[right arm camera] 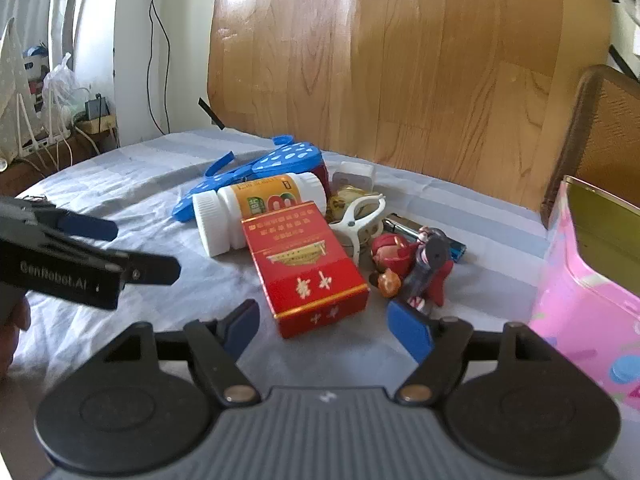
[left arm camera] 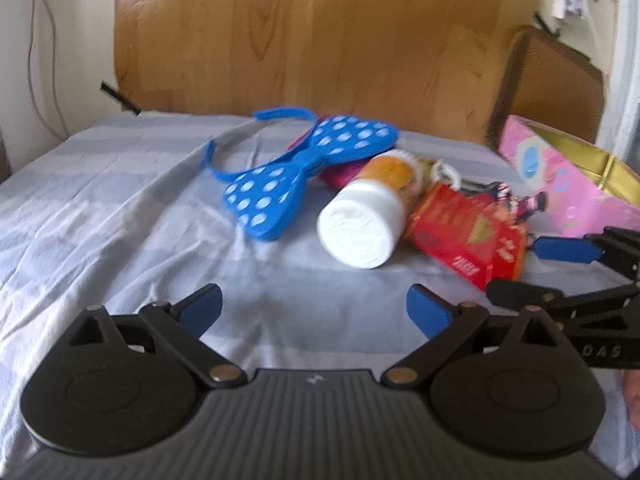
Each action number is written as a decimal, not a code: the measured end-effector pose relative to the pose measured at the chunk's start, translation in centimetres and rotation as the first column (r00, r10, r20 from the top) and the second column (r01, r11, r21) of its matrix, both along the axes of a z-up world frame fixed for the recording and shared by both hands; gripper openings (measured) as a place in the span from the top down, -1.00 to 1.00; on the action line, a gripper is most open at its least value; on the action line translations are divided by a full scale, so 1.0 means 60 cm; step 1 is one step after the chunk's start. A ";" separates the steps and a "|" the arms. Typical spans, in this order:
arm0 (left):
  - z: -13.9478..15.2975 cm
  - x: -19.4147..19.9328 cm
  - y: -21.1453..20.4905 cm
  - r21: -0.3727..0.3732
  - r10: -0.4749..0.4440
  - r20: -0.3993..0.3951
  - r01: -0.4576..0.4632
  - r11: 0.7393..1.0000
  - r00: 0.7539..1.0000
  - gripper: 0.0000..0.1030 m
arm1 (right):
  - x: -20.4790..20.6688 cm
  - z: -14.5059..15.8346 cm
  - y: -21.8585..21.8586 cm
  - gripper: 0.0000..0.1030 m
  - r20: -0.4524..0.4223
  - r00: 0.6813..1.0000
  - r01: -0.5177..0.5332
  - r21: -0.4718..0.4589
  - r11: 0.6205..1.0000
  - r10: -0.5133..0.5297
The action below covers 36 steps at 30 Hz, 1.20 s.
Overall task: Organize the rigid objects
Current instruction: 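Move the right gripper toward the red cigarette box in the pile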
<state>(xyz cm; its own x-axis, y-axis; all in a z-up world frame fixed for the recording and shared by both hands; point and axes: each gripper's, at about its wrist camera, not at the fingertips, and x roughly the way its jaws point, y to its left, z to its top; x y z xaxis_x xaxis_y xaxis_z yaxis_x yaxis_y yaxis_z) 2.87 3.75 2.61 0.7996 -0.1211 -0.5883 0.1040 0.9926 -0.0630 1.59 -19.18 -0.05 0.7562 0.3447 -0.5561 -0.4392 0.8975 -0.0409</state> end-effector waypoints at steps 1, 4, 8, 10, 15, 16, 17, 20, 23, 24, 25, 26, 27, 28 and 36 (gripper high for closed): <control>-0.006 0.002 0.003 -0.009 0.009 -0.009 -0.009 1.000 1.000 -0.94 | 0.003 0.001 0.001 -0.43 -0.003 1.000 -0.009 -0.004 1.000 0.009; -0.009 0.005 0.003 -0.015 0.026 -0.017 -0.026 1.000 1.000 -0.94 | 0.008 0.000 0.010 -0.45 -0.004 1.000 -0.018 -0.013 1.000 0.018; -0.015 0.007 -0.008 0.026 0.032 -0.015 -0.032 0.999 0.999 -0.94 | 0.006 0.000 0.014 -0.46 0.006 1.000 -0.025 -0.028 0.999 0.025; -0.016 0.007 -0.009 0.027 0.032 -0.013 -0.031 0.999 0.999 -0.94 | 0.002 0.000 0.010 -0.47 0.015 1.000 -0.017 -0.022 1.000 0.018; -0.021 0.001 -0.004 0.021 0.039 -0.002 -0.039 0.999 0.999 -0.93 | -0.010 0.006 0.004 -0.51 0.060 0.998 0.005 -0.005 1.000 -0.005; -0.022 0.001 -0.005 0.023 0.040 0.001 -0.040 0.999 0.999 -0.92 | -0.011 0.007 0.003 -0.51 0.067 0.998 0.008 -0.002 1.000 -0.007; -0.020 0.001 -0.005 0.025 0.041 0.004 -0.041 0.999 0.999 -0.92 | -0.013 0.008 0.003 -0.52 0.074 0.997 0.010 0.001 1.000 -0.010; -0.017 -0.002 -0.011 0.025 0.044 0.037 -0.045 0.999 0.998 -0.92 | -0.018 0.011 -0.001 -0.53 0.094 0.995 0.016 0.018 1.000 -0.018; -0.015 -0.003 -0.019 0.015 0.058 0.068 -0.059 0.998 0.996 -0.92 | -0.021 0.013 -0.006 -0.53 0.096 0.994 0.042 0.039 0.998 -0.045; -0.014 -0.002 -0.023 0.006 0.064 0.076 -0.064 0.998 0.995 -0.92 | -0.022 0.013 -0.005 -0.53 0.093 0.994 0.055 0.041 0.998 -0.059; -0.013 -0.001 -0.029 0.002 0.067 0.084 -0.068 0.998 0.994 -0.92 | -0.023 0.012 -0.005 -0.53 0.090 0.993 0.068 0.044 0.997 -0.072; -0.015 -0.002 -0.033 0.004 0.068 0.093 -0.069 0.998 0.993 -0.92 | -0.025 0.012 -0.005 -0.53 0.088 0.992 0.082 0.049 0.995 -0.086; -0.015 -0.002 -0.038 0.010 0.069 0.102 -0.070 0.997 0.992 -0.92 | -0.028 0.012 -0.006 -0.53 0.087 0.991 0.093 0.055 0.994 -0.098; -0.015 -0.005 -0.042 0.017 0.069 0.113 -0.072 0.997 0.991 -0.91 | -0.030 0.012 -0.007 -0.53 0.085 0.991 0.102 0.063 0.993 -0.107; -0.014 -0.026 -0.048 0.048 0.080 0.192 -0.091 0.995 0.978 -0.91 | -0.034 0.013 -0.025 -0.54 0.082 0.983 0.153 0.125 0.980 -0.164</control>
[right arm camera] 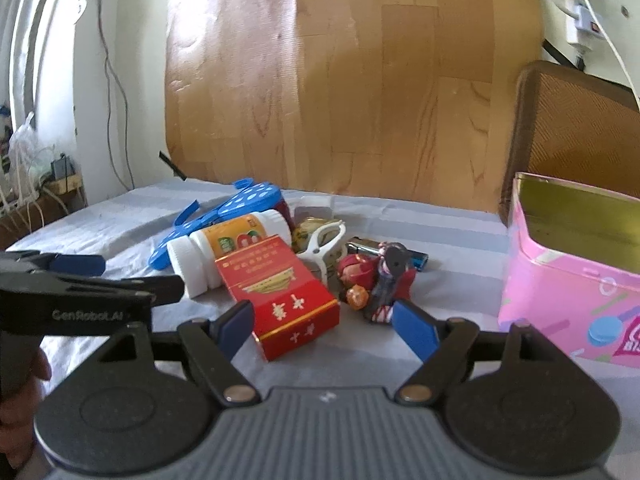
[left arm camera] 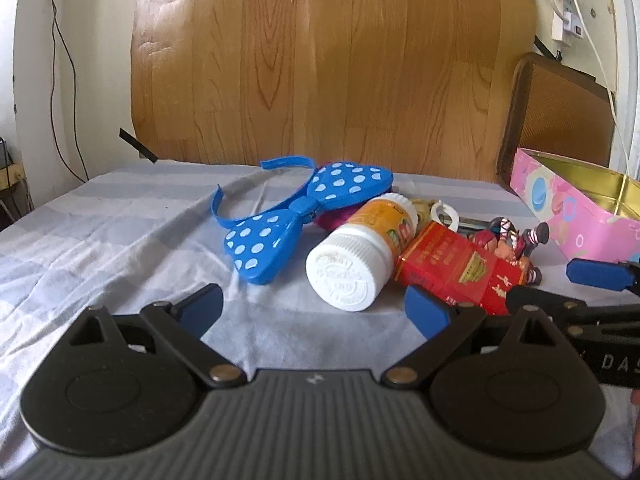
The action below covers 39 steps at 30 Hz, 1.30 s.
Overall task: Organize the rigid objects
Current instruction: 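Move the right gripper toward the red cigarette box in the pile, then grasp the red cigarette box with the right gripper and lift it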
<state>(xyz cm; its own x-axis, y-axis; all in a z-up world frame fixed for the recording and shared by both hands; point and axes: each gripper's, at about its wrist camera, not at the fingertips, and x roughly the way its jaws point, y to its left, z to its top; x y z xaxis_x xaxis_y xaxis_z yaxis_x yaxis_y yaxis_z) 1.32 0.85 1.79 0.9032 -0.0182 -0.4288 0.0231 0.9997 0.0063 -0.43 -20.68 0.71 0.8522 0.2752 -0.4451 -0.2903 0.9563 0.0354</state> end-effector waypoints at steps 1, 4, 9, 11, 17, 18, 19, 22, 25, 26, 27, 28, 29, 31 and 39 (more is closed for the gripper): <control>0.000 -0.001 -0.001 0.001 0.002 0.001 -0.002 1.000 1.000 -0.91 | 0.000 0.000 0.000 -0.54 0.003 1.000 0.005 0.001 1.000 -0.005; -0.001 -0.003 0.000 0.008 0.002 0.005 -0.002 1.000 1.000 -0.91 | -0.003 0.000 0.000 -0.54 0.014 1.000 0.009 -0.003 1.000 -0.009; -0.003 -0.004 0.001 0.009 0.004 0.006 -0.004 1.000 1.000 -0.91 | -0.004 0.000 -0.002 -0.55 0.013 1.000 0.014 0.004 1.000 -0.014; -0.003 -0.004 0.001 0.009 0.004 0.005 -0.004 1.000 1.000 -0.91 | -0.004 0.000 -0.002 -0.55 0.015 1.000 0.013 0.005 1.000 -0.013; -0.005 -0.005 0.000 0.012 0.005 0.006 -0.005 1.000 1.000 -0.91 | -0.006 -0.001 -0.003 -0.57 0.019 1.000 0.012 0.010 1.000 -0.012; -0.005 -0.005 0.000 0.012 0.005 0.006 -0.005 1.000 1.000 -0.91 | -0.006 -0.001 -0.003 -0.57 0.019 1.000 0.012 0.009 1.000 -0.012; -0.005 -0.005 0.000 0.012 0.006 0.006 -0.006 1.000 1.000 -0.91 | -0.006 -0.001 -0.003 -0.57 0.019 1.000 0.011 0.009 1.000 -0.011; -0.005 -0.006 -0.001 0.011 0.006 0.006 -0.006 1.000 1.000 -0.91 | -0.006 -0.001 -0.003 -0.58 0.019 1.000 0.012 0.009 1.000 -0.012; -0.005 -0.005 -0.001 0.011 0.007 0.006 -0.007 1.000 1.000 -0.91 | -0.006 -0.002 -0.003 -0.59 0.019 1.000 0.012 0.010 1.000 -0.013; -0.005 -0.006 -0.001 0.011 0.008 0.006 -0.008 1.000 1.000 -0.91 | -0.006 -0.002 -0.003 -0.60 0.019 1.000 0.012 0.010 1.000 -0.012; -0.005 -0.006 -0.002 0.010 0.008 0.006 -0.008 1.000 1.000 -0.91 | -0.007 -0.002 -0.002 -0.60 0.018 1.000 0.011 0.009 1.000 -0.011; -0.005 -0.006 -0.002 0.010 0.008 0.006 -0.008 1.000 1.000 -0.91 | -0.007 -0.002 -0.001 -0.60 0.017 1.000 0.010 0.007 1.000 -0.010; -0.005 -0.006 -0.001 0.008 0.007 0.006 -0.007 1.000 1.000 -0.91 | -0.007 -0.002 0.000 -0.60 0.015 1.000 0.008 0.005 1.000 -0.008; -0.006 -0.007 -0.001 0.004 0.007 0.005 -0.007 1.000 1.000 -0.91 | -0.007 -0.002 0.004 -0.61 0.013 1.000 0.003 -0.001 1.000 -0.003; -0.009 -0.005 0.013 -0.035 0.028 -0.010 -0.028 0.999 1.000 -0.81 | 0.028 -0.007 0.020 -0.84 -0.071 0.997 -0.030 -0.045 0.999 0.027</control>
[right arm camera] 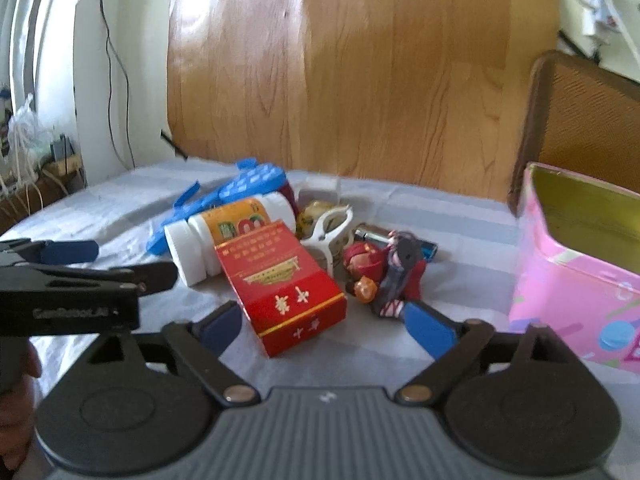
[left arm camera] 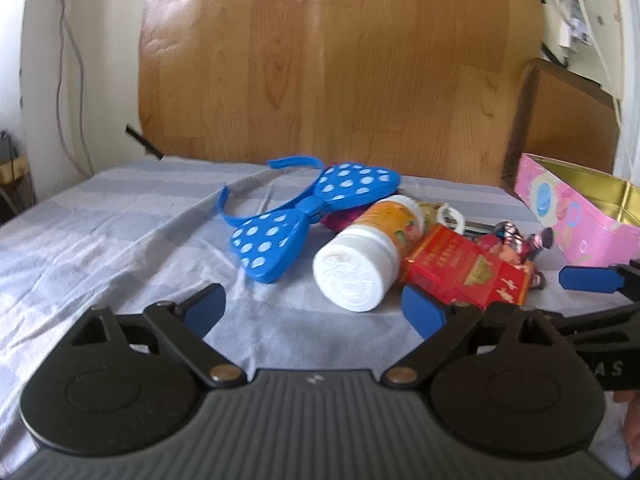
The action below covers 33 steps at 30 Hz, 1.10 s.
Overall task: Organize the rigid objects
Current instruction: 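Grasp the red cigarette box with the right gripper and lift it, then lower the red box into the pink tin and open the right gripper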
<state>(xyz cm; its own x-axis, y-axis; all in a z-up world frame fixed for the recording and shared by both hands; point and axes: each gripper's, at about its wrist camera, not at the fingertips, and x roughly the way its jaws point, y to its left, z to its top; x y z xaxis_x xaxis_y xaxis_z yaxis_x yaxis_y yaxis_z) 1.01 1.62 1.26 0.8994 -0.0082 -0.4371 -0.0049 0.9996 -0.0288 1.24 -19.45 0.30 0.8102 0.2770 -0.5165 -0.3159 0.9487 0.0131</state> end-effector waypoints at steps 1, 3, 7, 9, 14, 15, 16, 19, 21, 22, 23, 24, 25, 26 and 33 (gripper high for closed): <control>-0.001 0.003 0.007 -0.026 0.004 -0.012 -0.004 1.000 1.000 -0.77 | 0.010 0.000 0.002 -0.84 -0.016 1.000 -0.011 -0.003 1.000 0.011; -0.002 0.006 0.023 -0.085 0.002 -0.024 -0.004 0.996 1.000 -0.79 | 0.032 -0.002 0.008 -0.84 -0.054 0.998 -0.034 -0.011 0.999 0.033; -0.002 -0.001 0.039 -0.148 0.015 -0.002 -0.015 0.989 1.000 -0.80 | 0.054 -0.008 0.025 -0.74 -0.079 0.995 -0.067 -0.035 0.997 0.064; -0.001 -0.005 0.037 -0.155 0.007 0.016 -0.005 0.988 1.000 -0.80 | 0.051 -0.011 0.034 -0.23 -0.059 0.993 -0.101 -0.059 0.993 0.097; 0.006 -0.013 0.029 -0.167 -0.140 0.056 0.147 0.975 0.989 -0.80 | 0.007 -0.015 0.012 -0.16 -0.075 0.986 -0.153 -0.094 0.984 0.146; 0.008 -0.012 0.021 -0.173 -0.199 0.040 0.202 0.964 0.979 -0.80 | -0.005 -0.014 -0.001 -0.16 -0.082 0.983 -0.169 -0.091 0.981 0.162; 0.009 -0.011 0.011 -0.185 -0.253 0.025 0.253 0.950 0.967 -0.80 | -0.022 -0.013 -0.020 -0.16 -0.091 0.979 -0.192 -0.085 0.978 0.184; 0.015 -0.010 -0.047 -0.225 -0.449 -0.011 0.436 0.872 0.893 -0.79 | -0.071 -0.011 -0.084 -0.17 -0.127 0.968 -0.225 -0.078 0.971 0.214; 0.016 -0.006 -0.103 -0.224 -0.571 -0.036 0.550 0.805 0.820 -0.79 | -0.098 -0.008 -0.131 -0.19 -0.157 0.963 -0.230 -0.057 0.971 0.219; 0.013 -0.001 -0.124 -0.220 -0.602 -0.050 0.579 0.785 0.797 -0.79 | -0.108 -0.004 -0.151 -0.20 -0.165 0.964 -0.219 -0.058 0.974 0.207; 0.011 0.004 -0.151 -0.217 -0.632 -0.067 0.607 0.765 0.772 -0.79 | -0.120 -0.002 -0.170 -0.36 -0.164 0.968 -0.201 -0.068 0.977 0.188; 0.006 0.010 -0.170 -0.216 -0.651 -0.084 0.624 0.751 0.754 -0.77 | -0.135 0.000 -0.186 -0.52 -0.151 0.976 -0.172 -0.082 0.982 0.158; 0.002 0.017 -0.190 -0.216 -0.667 -0.106 0.638 0.739 0.738 -0.76 | -0.147 0.001 -0.202 -0.51 -0.132 0.983 -0.138 -0.091 0.986 0.126; -0.003 0.023 -0.207 -0.213 -0.676 -0.123 0.646 0.733 0.727 -0.74 | -0.155 0.002 -0.214 -0.51 -0.125 0.987 -0.114 -0.096 0.989 0.102; -0.018 0.022 -0.247 -0.208 -0.681 -0.195 0.649 0.732 0.706 -0.54 | -0.182 -0.011 -0.234 -0.41 -0.086 0.993 -0.089 -0.029 0.996 0.087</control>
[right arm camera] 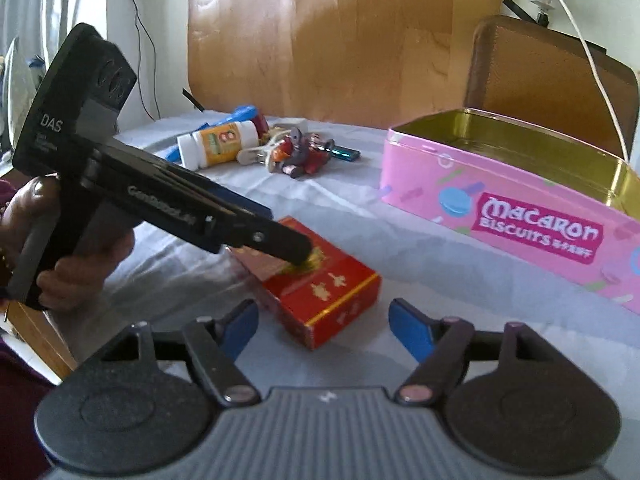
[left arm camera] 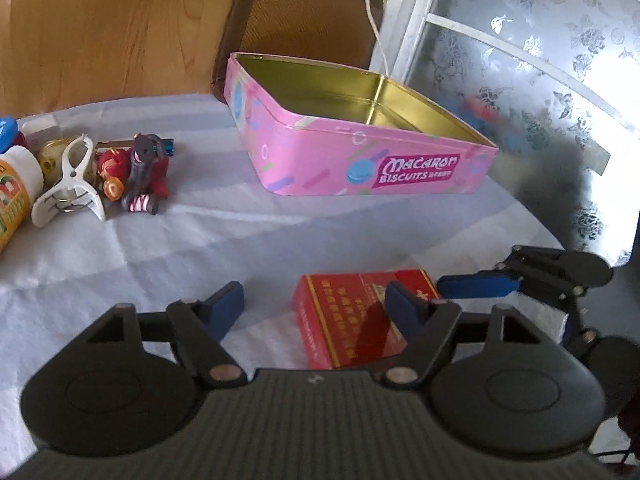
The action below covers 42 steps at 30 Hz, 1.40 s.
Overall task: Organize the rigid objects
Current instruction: 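Lower the red box into the pink tin and open the right gripper, then grasp the red-and-black doll keychain with the right gripper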
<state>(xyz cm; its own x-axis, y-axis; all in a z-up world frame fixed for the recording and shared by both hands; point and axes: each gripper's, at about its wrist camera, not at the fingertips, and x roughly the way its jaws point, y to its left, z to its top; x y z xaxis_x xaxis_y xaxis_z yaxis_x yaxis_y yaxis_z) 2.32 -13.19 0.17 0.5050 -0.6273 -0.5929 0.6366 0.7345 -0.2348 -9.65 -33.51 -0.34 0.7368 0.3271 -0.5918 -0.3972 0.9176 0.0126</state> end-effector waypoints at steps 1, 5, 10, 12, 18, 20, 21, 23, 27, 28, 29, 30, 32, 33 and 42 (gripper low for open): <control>0.002 -0.005 -0.004 0.000 0.004 -0.002 -0.004 1.000 1.000 -0.51 | 0.004 -0.006 0.001 -0.34 -0.001 1.000 0.001 -0.006 1.000 -0.001; 0.015 -0.001 -0.014 -0.001 0.002 -0.001 -0.002 1.000 1.000 -0.14 | 0.016 -0.015 0.004 -0.01 0.023 1.000 -0.005 0.031 1.000 0.004; 0.078 0.020 -0.046 -0.049 0.001 0.084 0.003 0.999 0.996 -0.07 | 0.015 0.020 -0.019 0.02 0.117 0.992 0.041 0.057 0.998 -0.048; 0.112 0.040 -0.080 -0.069 -0.001 0.120 0.010 0.998 0.993 -0.07 | 0.025 0.047 -0.038 0.02 0.178 0.980 0.076 0.057 0.996 -0.085; 0.144 0.106 -0.199 -0.063 -0.016 0.236 0.032 0.997 0.972 -0.09 | 0.102 0.099 -0.119 0.02 0.223 0.949 0.212 0.069 0.975 -0.222; 0.141 0.126 -0.222 -0.069 -0.006 0.233 0.022 0.997 0.972 -0.09 | 0.134 0.101 -0.139 0.02 0.208 0.946 0.241 0.058 0.969 -0.248; 0.136 0.138 -0.233 -0.070 0.004 0.216 0.011 0.997 0.976 -0.08 | 0.152 0.100 -0.149 0.02 0.193 0.946 0.256 0.054 0.965 -0.261; 0.125 0.156 -0.250 -0.064 0.025 0.176 -0.014 0.998 0.984 -0.09 | 0.186 0.090 -0.158 0.01 0.160 0.947 0.276 0.039 0.960 -0.279; 0.104 0.158 -0.257 0.016 0.055 0.178 -0.059 0.998 0.983 -0.09 | 0.216 0.067 -0.158 -0.26 0.155 0.928 0.342 -0.001 0.940 -0.338; 0.103 0.156 -0.249 0.012 0.061 0.171 -0.064 0.998 0.983 -0.09 | 0.215 0.065 -0.159 -0.26 0.159 0.925 0.348 0.011 0.937 -0.345; 0.106 0.149 -0.232 -0.007 0.064 0.165 -0.064 0.998 0.984 -0.09 | 0.206 0.066 -0.158 -0.26 0.163 0.921 0.353 0.027 0.935 -0.353; 0.112 0.138 -0.209 -0.035 0.067 0.166 -0.062 0.997 0.984 -0.09 | 0.199 0.069 -0.156 -0.24 0.179 0.913 0.365 0.047 0.930 -0.367; 0.122 0.109 -0.149 -0.096 0.079 0.180 -0.062 0.993 0.981 -0.14 | 0.177 0.075 -0.147 -0.24 0.228 0.891 0.386 0.078 0.919 -0.394; 0.125 0.088 -0.112 -0.122 0.097 0.199 -0.073 0.990 0.975 -0.19 | 0.157 0.080 -0.141 -0.24 0.259 0.877 0.391 0.103 0.915 -0.404; 0.052 -0.041 0.161 -0.031 0.403 0.260 -0.409 0.912 0.877 -0.26 | 0.122 0.061 -0.012 -0.02 0.215 0.949 0.167 0.282 0.945 -0.232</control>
<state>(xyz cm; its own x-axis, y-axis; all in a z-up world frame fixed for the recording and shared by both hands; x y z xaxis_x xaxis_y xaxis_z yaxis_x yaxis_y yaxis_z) -0.15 -3.54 3.27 0.8481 -0.3214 -0.4211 0.3165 0.9449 -0.0837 -2.35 -34.24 3.32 0.9125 0.2750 -0.3029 -0.2267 0.9562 0.1853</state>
